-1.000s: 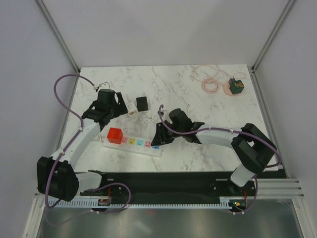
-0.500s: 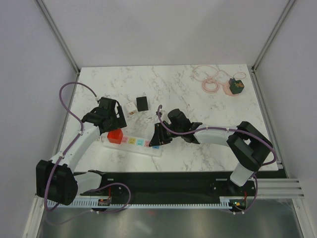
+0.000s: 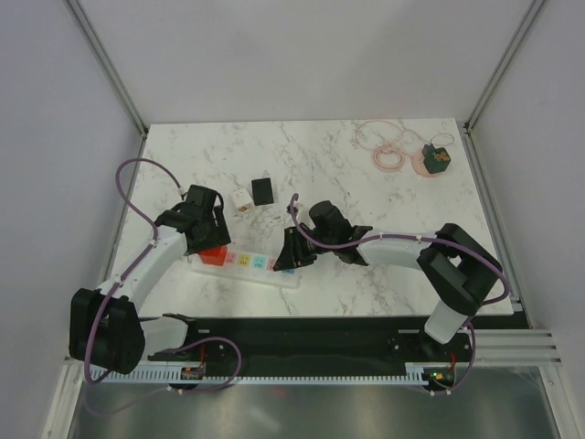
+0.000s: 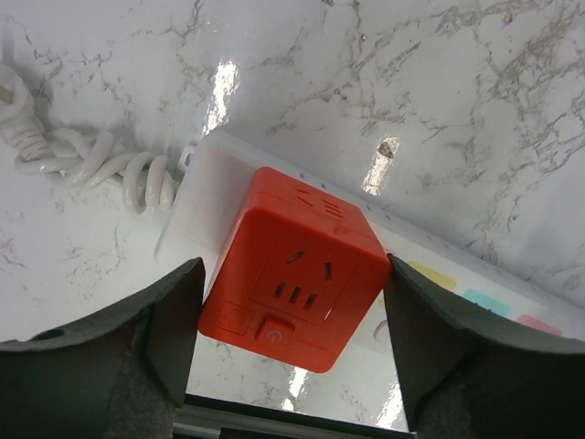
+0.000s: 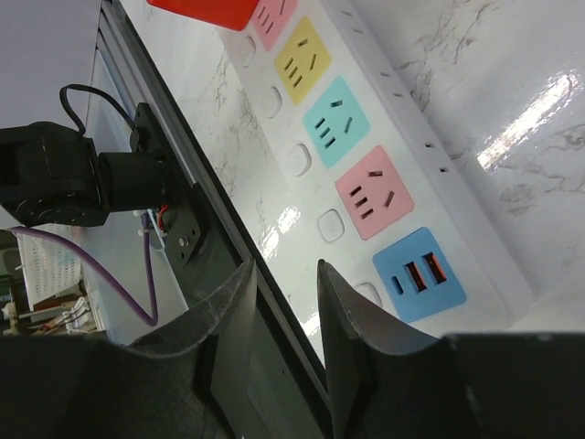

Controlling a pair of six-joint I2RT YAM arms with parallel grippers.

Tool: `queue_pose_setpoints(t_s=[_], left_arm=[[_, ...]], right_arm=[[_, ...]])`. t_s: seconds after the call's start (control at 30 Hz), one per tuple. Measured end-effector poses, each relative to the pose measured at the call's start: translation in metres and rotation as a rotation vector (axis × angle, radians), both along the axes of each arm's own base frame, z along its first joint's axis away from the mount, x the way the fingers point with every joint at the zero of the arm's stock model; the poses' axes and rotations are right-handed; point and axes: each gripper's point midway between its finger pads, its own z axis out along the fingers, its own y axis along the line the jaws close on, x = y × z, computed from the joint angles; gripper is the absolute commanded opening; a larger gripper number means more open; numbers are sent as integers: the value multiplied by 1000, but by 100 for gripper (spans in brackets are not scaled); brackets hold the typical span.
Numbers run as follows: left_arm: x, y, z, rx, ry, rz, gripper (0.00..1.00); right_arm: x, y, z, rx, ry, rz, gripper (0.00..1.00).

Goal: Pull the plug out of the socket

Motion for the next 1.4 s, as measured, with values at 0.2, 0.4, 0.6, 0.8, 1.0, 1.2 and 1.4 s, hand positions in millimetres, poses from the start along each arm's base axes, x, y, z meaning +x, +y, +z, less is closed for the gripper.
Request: queue_pose_setpoints(t_s=[0.2, 0.4, 0.6, 0.8, 1.0, 1.2, 1.4], left_arm=[[0, -3, -1, -15, -6, -2, 56], [-1, -8, -2, -30, -14, -5, 51], [-3, -35, -2, -48, -12, -72, 51], [-5, -49, -2, -60, -13, -109, 62], [-6, -51, -1, -63, 1, -126, 67], [-7, -56, -1, -72, 21, -170, 47], [-10, -61, -1, -96, 32, -197, 23]], right_arm=[[-1, 0, -3, -5, 8, 2, 41], [-1, 0, -3, -5, 9, 2, 41], [-1, -1, -4, -8, 5, 4, 41], [-1, -3, -9, -28, 9, 2, 42], [4, 3, -24, -54, 28, 7, 42], [10, 13, -29, -61, 38, 15, 42], [19, 25, -24, -52, 29, 19, 43]])
